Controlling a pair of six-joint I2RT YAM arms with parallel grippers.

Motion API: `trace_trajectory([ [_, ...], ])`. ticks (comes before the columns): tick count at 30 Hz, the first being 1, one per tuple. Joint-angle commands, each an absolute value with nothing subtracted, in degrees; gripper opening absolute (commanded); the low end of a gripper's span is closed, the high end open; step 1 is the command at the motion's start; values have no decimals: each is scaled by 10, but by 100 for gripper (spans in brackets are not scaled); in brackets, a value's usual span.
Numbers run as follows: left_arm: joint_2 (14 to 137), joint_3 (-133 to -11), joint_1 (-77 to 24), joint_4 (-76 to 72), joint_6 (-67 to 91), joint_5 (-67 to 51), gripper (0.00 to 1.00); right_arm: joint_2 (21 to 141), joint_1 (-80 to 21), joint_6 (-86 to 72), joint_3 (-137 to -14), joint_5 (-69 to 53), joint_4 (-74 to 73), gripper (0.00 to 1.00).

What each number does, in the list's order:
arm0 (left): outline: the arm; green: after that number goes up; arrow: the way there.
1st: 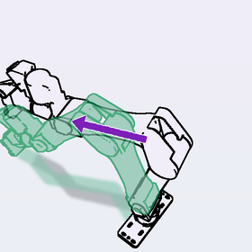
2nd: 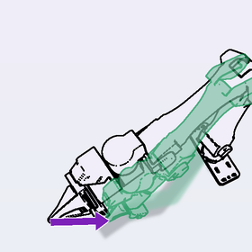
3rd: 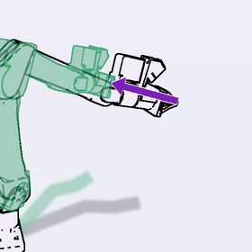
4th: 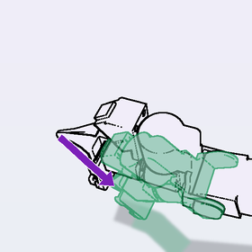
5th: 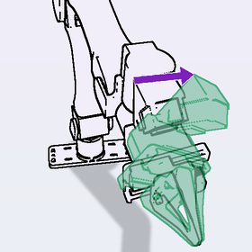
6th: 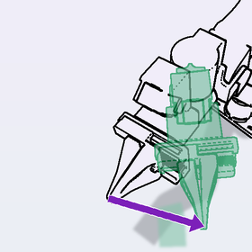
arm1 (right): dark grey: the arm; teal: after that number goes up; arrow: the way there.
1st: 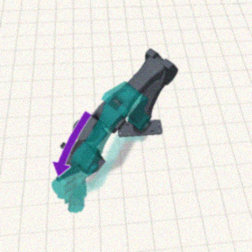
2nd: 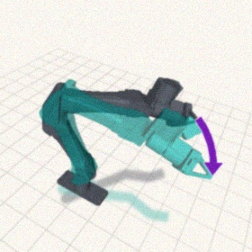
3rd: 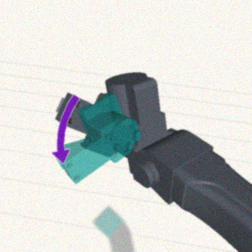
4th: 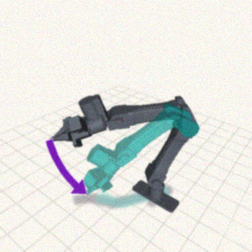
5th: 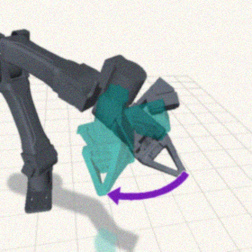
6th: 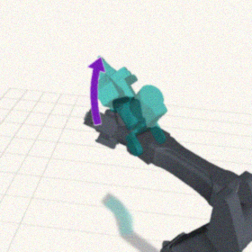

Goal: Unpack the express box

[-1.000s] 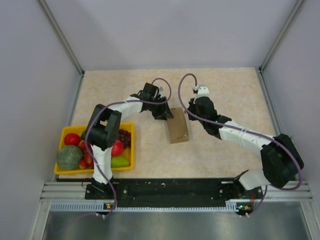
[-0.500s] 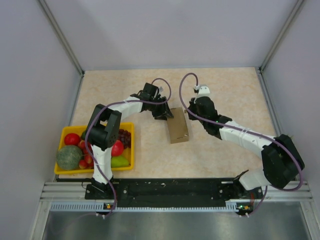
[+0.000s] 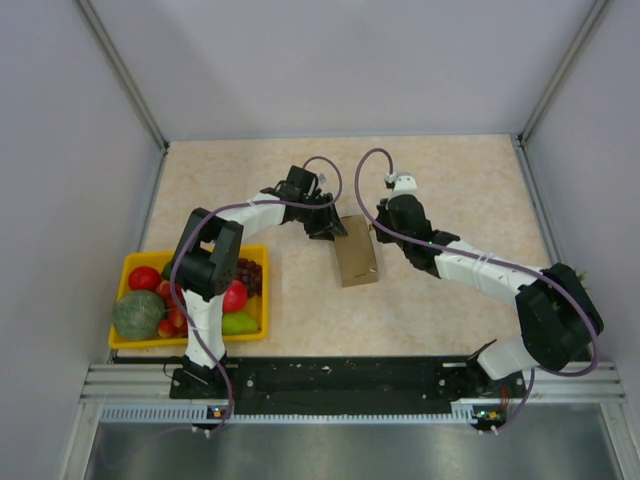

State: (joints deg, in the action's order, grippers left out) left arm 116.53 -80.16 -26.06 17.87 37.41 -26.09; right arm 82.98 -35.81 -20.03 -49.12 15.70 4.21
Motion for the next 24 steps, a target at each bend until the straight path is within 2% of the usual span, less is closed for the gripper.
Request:
trace_trajectory([
  [1,1194,-795,-259,206,362,-206,18,831,-356,-210,-502,159,52,0],
  [24,1200,-797,-259,208,359,-205,17,795,-357,-228,-494,162,57,0],
])
